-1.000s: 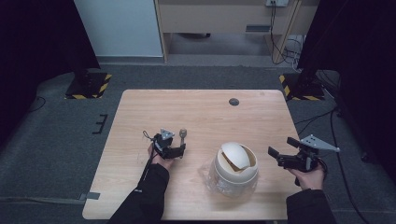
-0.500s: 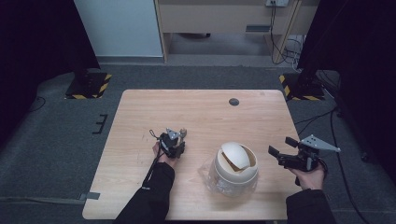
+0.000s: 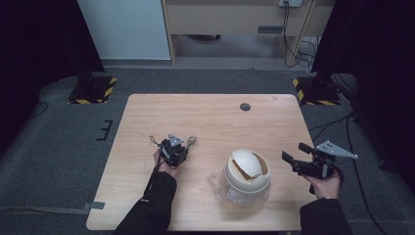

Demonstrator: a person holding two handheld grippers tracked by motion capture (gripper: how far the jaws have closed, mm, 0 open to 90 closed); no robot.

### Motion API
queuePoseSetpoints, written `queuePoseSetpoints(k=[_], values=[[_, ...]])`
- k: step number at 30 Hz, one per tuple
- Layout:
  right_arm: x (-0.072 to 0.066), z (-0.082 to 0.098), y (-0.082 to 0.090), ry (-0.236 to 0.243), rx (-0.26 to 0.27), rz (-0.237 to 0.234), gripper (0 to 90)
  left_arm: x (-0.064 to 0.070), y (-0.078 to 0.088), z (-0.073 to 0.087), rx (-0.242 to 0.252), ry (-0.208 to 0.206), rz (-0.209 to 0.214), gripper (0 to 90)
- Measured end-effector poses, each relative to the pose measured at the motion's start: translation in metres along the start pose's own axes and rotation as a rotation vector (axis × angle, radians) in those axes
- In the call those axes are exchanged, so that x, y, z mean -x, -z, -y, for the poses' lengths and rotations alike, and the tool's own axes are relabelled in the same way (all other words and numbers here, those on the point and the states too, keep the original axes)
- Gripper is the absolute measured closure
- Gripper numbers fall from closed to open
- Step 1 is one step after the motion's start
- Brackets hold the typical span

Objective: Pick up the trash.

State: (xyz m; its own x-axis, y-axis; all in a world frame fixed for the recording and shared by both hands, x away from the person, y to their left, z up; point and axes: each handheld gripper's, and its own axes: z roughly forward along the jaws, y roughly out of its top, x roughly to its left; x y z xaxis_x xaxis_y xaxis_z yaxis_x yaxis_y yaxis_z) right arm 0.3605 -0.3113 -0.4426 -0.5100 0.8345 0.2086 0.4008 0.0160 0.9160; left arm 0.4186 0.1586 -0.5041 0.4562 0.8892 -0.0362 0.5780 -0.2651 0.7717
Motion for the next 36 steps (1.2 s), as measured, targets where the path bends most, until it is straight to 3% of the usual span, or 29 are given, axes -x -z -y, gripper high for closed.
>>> queuePoseSetpoints(k=[4, 5, 6, 8, 9, 10, 14, 20, 25, 35, 36], values=[[-0.001, -0.004, 0.001, -0.002, 0.016, -0.002, 14.3, -0.004, 0.030, -0.008, 0.073, -0.014, 0.024, 78.7], [-0.002, -0.006, 0.001, -0.001, 0.022, -0.003, 15.1, -0.004, 0.030, -0.008, 0.073, -0.014, 0.024, 78.7], [-0.003, -0.007, 0.002, -0.001, 0.027, -0.007, 15.8, -0.004, 0.046, -0.012, 0.113, -0.028, 0.035, 78.7], [-0.004, -0.010, 0.003, -0.001, 0.037, -0.015, 16.9, -0.004, 0.062, -0.014, 0.154, -0.039, 0.049, 78.7], [-0.004, -0.010, 0.003, -0.001, 0.037, -0.015, 16.9, -0.004, 0.062, -0.014, 0.154, -0.039, 0.049, 78.7], [-0.006, -0.014, 0.004, 0.002, 0.048, -0.023, 17.8, -0.002, 0.078, -0.014, 0.200, -0.046, 0.067, 78.6], [-0.012, -0.021, 0.005, 0.006, 0.074, -0.036, 20.3, 0.003, 0.101, -0.010, 0.266, -0.061, 0.092, 78.7], [-0.025, -0.032, 0.004, 0.028, 0.105, -0.070, 22.5, 0.010, 0.120, -0.012, 0.342, -0.059, 0.118, 78.7], [-0.041, -0.047, 0.000, 0.044, 0.132, -0.109, 23.6, 0.026, 0.138, -0.023, 0.425, -0.097, 0.145, 78.6], [-0.068, -0.072, -0.004, 0.056, 0.194, -0.166, 26.5, 0.050, 0.153, -0.039, 0.522, -0.133, 0.203, 78.7], [-0.076, -0.078, -0.006, 0.061, 0.197, -0.178, 27.3, 0.052, 0.154, -0.041, 0.527, -0.136, 0.209, 78.7]])
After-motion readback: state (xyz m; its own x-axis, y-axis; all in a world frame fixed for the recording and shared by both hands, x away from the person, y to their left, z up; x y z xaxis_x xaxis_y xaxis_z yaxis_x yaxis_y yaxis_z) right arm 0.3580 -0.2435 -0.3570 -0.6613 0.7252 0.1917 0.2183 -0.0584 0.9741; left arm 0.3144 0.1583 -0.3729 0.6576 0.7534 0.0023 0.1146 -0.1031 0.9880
